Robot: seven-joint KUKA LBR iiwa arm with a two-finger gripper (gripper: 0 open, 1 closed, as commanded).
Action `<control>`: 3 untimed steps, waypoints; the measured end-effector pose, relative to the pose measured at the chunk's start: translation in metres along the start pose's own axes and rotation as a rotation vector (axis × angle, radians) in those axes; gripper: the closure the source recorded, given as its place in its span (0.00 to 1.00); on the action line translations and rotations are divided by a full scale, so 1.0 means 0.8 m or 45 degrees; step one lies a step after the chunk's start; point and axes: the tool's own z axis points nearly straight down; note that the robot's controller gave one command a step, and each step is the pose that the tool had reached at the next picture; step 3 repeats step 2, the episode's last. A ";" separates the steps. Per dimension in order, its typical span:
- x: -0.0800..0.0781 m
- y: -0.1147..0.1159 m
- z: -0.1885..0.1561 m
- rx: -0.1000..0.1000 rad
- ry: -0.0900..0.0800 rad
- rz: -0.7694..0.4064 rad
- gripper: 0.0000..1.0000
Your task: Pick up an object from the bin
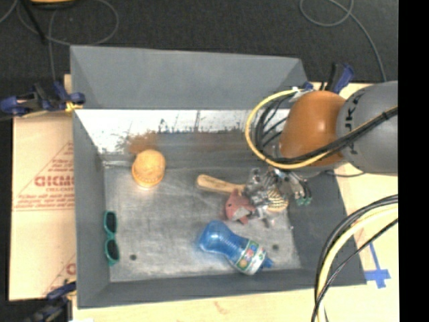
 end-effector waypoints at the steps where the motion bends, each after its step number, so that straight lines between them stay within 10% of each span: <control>1: 0.009 -0.004 -0.071 -0.004 0.055 0.026 1.00; 2: -0.021 -0.026 -0.166 -0.001 0.049 -0.044 1.00; 3: -0.021 -0.026 -0.166 -0.001 0.049 -0.044 1.00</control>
Offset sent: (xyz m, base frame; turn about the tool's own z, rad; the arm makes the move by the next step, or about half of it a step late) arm 0.0133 -0.0179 0.1324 -0.0378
